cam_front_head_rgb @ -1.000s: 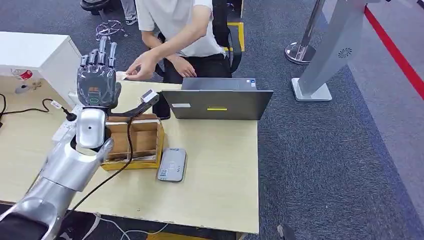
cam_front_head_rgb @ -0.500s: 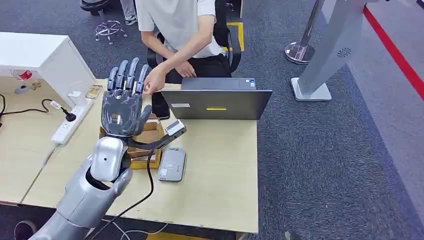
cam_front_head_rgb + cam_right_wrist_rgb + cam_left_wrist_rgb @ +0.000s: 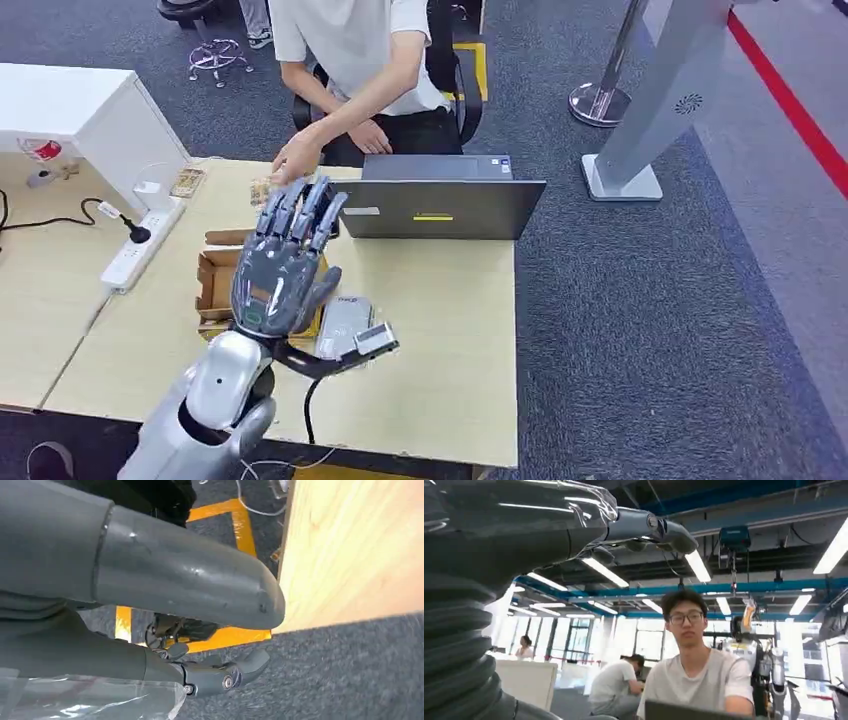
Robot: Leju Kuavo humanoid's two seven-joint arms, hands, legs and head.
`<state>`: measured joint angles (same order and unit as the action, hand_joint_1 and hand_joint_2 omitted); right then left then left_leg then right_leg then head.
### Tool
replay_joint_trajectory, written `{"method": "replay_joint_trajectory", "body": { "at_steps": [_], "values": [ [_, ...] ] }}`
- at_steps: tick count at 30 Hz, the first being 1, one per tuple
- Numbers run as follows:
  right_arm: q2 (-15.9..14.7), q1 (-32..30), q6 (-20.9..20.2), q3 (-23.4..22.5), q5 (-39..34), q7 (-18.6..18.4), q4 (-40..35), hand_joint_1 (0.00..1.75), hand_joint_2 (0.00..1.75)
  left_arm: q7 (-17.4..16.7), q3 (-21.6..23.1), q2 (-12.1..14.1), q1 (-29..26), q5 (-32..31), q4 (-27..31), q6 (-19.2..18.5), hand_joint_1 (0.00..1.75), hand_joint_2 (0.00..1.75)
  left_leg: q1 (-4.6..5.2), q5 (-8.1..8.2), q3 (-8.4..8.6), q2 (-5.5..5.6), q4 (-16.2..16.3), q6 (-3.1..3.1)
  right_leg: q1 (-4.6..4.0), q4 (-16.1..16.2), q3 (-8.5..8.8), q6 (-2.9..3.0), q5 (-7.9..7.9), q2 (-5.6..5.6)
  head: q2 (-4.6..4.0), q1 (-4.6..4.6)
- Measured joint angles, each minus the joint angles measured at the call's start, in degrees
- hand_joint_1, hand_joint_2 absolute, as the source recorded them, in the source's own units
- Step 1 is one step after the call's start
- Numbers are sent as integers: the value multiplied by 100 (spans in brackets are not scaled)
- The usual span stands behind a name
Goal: Pass the card to the sensor for recognition and then transmit it.
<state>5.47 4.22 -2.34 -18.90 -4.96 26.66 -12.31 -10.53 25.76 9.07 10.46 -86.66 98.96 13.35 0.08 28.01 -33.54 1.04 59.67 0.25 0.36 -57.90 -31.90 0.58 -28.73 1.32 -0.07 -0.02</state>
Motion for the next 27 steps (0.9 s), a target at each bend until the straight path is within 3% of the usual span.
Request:
{"method": "replay_joint_trajectory", "body": {
  "at_steps": [4, 6, 8, 15, 27],
  "values": [
    [-7, -95, -4, -254, 22, 53, 0, 0, 0, -66, 123, 118, -689, 0, 362, 31, 0, 175, 0, 2, -2, 2, -1, 0, -1, 1, -2, 1, -5, -3, 0, -2],
    [-7, -104, -7, -351, 48, 66, 0, 0, 0, 2, 103, 123, -921, 0, 394, -309, 0, 175, 0, 2, -1, 2, -4, 0, -1, 1, 0, 1, -6, -5, 0, -2],
    [-7, -110, -7, -451, 120, 66, 0, 0, 0, 171, -36, 118, -1178, 4, 362, -559, 0, 175, -1, 1, 0, -1, -3, -1, -2, 0, -3, 2, -5, -4, 0, -5],
    [-15, -129, 4, -698, 205, 48, -9, 0, 0, 467, -483, 44, -1570, 4, 206, -605, 0, 175, -1, -5, 0, 4, -3, -5, -2, -4, 0, 4, -3, -9, 0, -2],
    [-15, -129, 9, -947, 380, 31, -20, 0, 0, 96, -907, 16, -1838, 2, 200, -870, 0, 175, -1, -5, -1, 5, -3, -5, -2, -4, -1, 5, -3, -12, 0, -5]
  ]
}}
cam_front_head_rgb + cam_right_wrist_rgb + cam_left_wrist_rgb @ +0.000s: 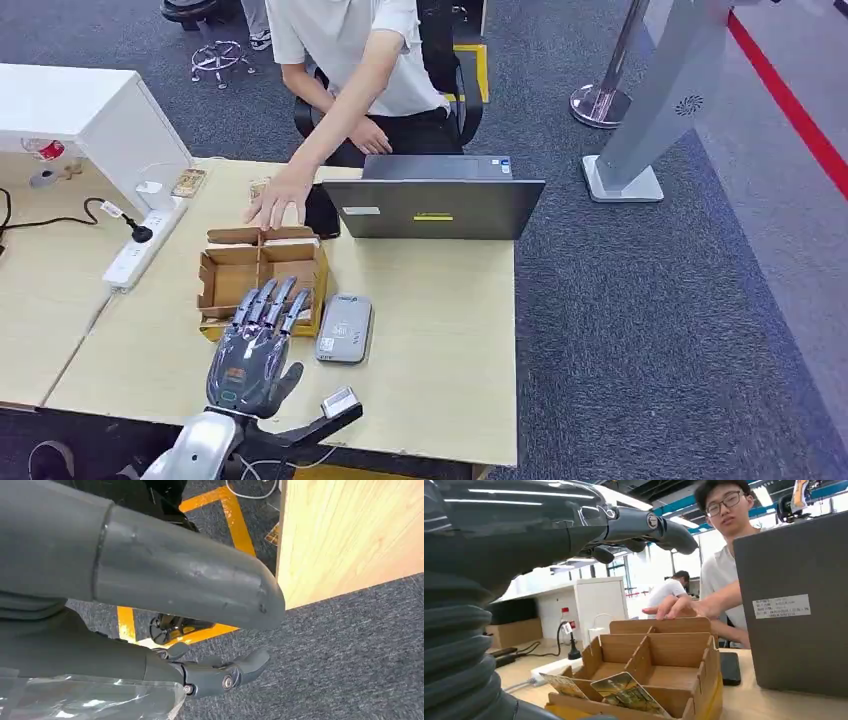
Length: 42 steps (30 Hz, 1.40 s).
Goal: Pass the card to the sensor for recognition and then transmit it.
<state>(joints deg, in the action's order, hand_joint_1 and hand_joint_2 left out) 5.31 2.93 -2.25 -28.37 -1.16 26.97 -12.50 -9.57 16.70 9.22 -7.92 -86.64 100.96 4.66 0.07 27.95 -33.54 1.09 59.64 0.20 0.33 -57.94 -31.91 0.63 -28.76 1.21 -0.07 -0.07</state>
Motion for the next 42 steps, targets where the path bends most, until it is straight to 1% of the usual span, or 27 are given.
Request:
{"method": "replay_joint_trajectory", "body": {
  "at_steps": [3, 12, 25, 29, 42],
  "values": [
    [0, 0, -17, -22, 87, -4, -2, 0, 0, -96, -80, -13, 6, 0, -17, 44, 0, 175, 0, 0, 1, 0, 0, 0, 0, 0, 0, 0, 0, 0, 0, 0],
    [0, 5, -33, -28, 330, -59, -4, 0, 0, -94, -450, -151, 176, 0, -277, 70, 0, 175, 0, -1, 1, 0, 0, -1, 0, 0, 0, 0, 0, 0, 0, 0],
    [0, 55, -33, -35, 605, -171, -13, 0, 0, -50, -1173, -343, 435, 0, -837, 203, 0, 175, 0, -2, 1, 0, 0, -2, 0, -1, 0, 0, 1, 1, 0, 0],
    [0, 71, -33, -37, 616, -179, -15, 0, 0, -46, -1265, -387, 450, 0, -929, 205, 0, 175, 0, -1, 0, 0, 0, -2, 0, 0, 0, 0, 0, 1, 0, 2],
    [0, 78, -33, -39, 666, -188, -24, 0, 0, -46, -1368, -428, 510, 0, -1117, 238, 0, 175, 0, -2, 0, 0, 0, -2, 0, 0, 0, 0, 0, 0, 0, 2]
  ]
}}
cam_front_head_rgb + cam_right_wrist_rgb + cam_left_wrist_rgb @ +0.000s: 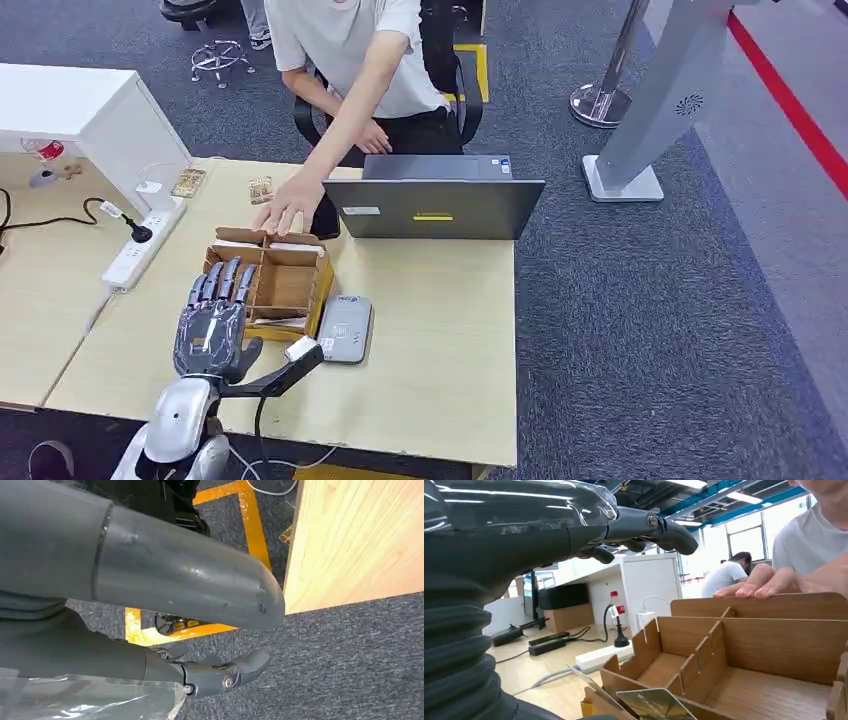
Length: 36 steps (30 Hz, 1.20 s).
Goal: Pass the card to the sensor for recognition and then transmit it.
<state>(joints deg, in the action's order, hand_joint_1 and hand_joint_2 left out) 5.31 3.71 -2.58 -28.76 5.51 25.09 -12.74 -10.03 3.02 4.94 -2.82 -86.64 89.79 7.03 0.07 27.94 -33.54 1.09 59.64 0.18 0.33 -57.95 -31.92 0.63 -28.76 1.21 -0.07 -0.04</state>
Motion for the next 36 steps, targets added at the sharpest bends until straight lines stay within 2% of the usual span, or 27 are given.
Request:
{"method": "replay_joint_trajectory", "body": {
  "at_steps": [22, 36],
  "values": [
    [4, 112, -28, -160, 429, -79, -4, 0, 0, -7, 0, -22, 523, 0, -822, 73, 0, 175, 0, -1, 1, 0, 1, 0, 0, 0, 0, -1, 1, 1, 0, 0],
    [24, 119, -33, -343, 605, -109, -4, 0, 0, -63, 2, -20, 630, 0, -1220, 88, 0, 175, 0, 0, 0, -1, 1, 0, 0, 0, -1, 0, 1, 1, 0, -2]
  ]
}}
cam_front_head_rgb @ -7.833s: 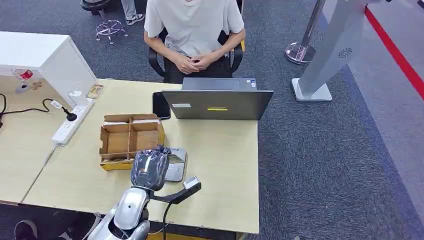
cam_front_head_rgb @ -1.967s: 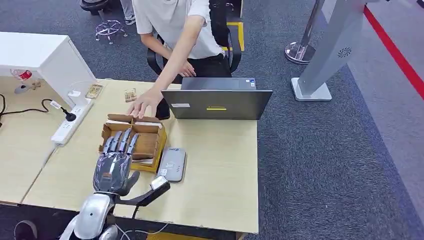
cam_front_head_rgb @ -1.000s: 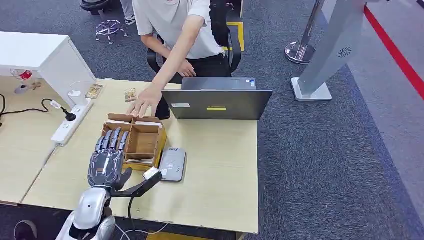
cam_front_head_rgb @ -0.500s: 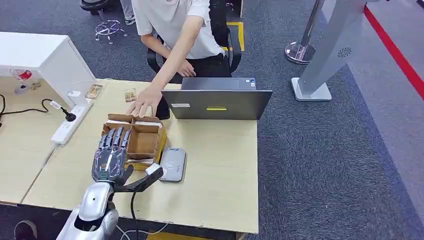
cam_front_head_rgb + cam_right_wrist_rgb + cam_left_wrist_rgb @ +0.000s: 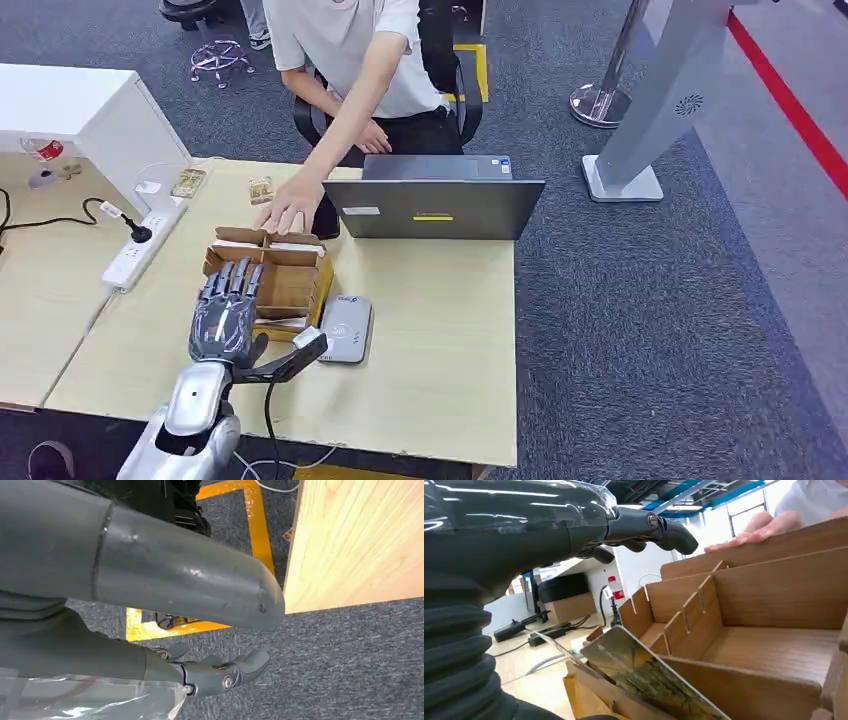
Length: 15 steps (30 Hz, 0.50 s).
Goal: Pass the card to the sensor for recognition and then transmit it.
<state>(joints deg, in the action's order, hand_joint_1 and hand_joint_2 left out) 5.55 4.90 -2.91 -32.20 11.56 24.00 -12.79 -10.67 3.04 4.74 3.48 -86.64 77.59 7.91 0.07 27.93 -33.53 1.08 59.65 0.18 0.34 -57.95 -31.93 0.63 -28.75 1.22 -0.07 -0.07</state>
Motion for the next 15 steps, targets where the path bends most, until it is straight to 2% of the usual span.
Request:
{"method": "replay_joint_trajectory", "body": {
  "at_steps": [15],
  "values": [
    [2, 1, -24, -55, 68, -2, 0, 0, 0, -50, 0, 4, 10, 0, -116, 122, 0, 175, 0, 0, 0, 0, 0, 0, 0, 0, 0, 0, 0, 0, 0, 0]
  ]
}}
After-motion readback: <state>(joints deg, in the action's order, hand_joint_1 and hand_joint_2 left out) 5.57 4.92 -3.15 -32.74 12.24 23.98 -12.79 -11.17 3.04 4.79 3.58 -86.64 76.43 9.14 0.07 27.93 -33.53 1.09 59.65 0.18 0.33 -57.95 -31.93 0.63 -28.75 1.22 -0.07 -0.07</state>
